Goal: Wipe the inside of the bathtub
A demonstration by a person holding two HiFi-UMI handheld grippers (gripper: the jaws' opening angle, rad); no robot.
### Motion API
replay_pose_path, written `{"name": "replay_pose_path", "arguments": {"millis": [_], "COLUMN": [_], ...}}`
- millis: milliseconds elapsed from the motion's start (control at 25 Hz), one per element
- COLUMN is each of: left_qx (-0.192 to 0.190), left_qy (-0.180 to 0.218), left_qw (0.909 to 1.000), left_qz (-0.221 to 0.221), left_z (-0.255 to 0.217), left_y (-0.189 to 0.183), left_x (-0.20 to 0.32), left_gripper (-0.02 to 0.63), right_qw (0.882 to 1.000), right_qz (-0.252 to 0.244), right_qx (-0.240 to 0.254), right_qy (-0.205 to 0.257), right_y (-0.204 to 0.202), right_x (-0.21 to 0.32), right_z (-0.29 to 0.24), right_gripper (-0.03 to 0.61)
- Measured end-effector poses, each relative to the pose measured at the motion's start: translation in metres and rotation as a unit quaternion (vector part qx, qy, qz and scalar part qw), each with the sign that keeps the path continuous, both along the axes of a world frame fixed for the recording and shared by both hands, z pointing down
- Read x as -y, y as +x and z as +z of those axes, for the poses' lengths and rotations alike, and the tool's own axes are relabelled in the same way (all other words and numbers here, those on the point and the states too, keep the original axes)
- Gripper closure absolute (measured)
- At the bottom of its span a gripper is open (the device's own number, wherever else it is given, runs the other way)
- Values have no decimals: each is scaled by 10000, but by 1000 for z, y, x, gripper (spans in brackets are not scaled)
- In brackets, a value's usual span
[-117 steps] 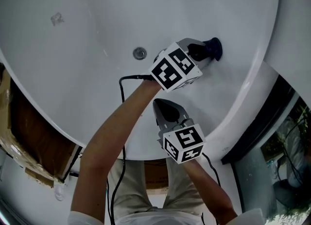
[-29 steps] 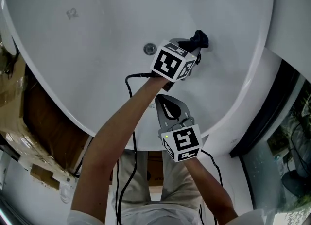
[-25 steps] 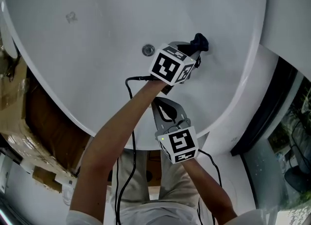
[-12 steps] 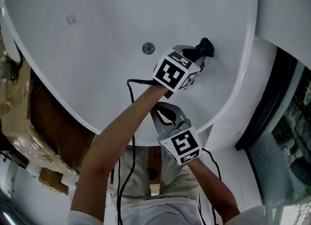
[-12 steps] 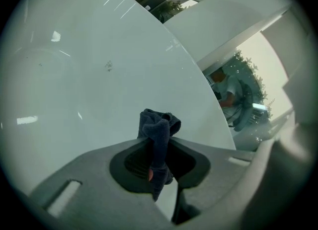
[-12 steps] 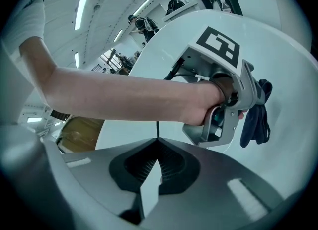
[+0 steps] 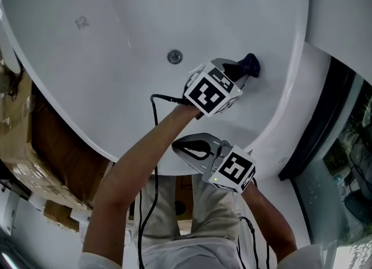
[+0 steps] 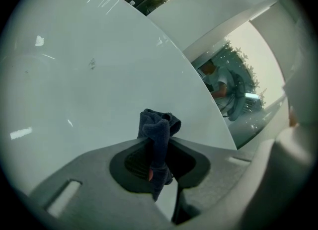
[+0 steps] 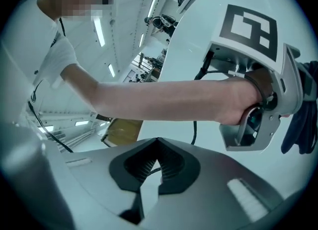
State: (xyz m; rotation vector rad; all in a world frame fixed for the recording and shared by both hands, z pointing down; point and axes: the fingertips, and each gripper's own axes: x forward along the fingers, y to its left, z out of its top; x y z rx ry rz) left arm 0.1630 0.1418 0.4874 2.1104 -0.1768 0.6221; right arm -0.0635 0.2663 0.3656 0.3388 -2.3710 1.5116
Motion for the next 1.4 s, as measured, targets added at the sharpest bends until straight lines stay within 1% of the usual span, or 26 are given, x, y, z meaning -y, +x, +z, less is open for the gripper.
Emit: {"name": "replay_pose_path", "arguments": {"millis": [200,320,480,640,720,880,1120,1240,1400], "left_qx": [-58,-170,-292,-407,-463,-551,-578,-595,-515], "left_qy": [186,213,345,379,329,332,309,327,298], "left_qw": [9996,9991,9975,9966,9962,9958,9953,9954,9963], "left_qz": [193,317,540,610,656,644,712,678,615], "left_z": [-7,-17,-27,-32,-36,-36,-27,-24,-13], "left_y": [5,9,13,20,23,32,42,45,43], "left_x": [-7,-15,-27,-32,-37,-38,-38,-37,-33], "left_gripper": [554,554,554,554,554,554,554,554,554], "right_qw": [9997,9995,9989,9984,9980,9969,9965,9961,9953], "right_qz": [-65,-113,-216,-240,-261,-397,-436,-465,-525], "right_qx": [200,257,382,441,493,576,593,613,669], "right_qy": [-80,-135,-159,-270,-312,-348,-400,-441,-468], "right_y": [3,6,6,7,7,9,12,13,15], "right_x": [-3,-5,-7,-12,-13,-15,-14,-15,-15], "right_z": [-3,-5,-8,-7,-10,-12,-6,-3,1], "right_gripper": [572,572,572,572,572,572,572,572,572]}}
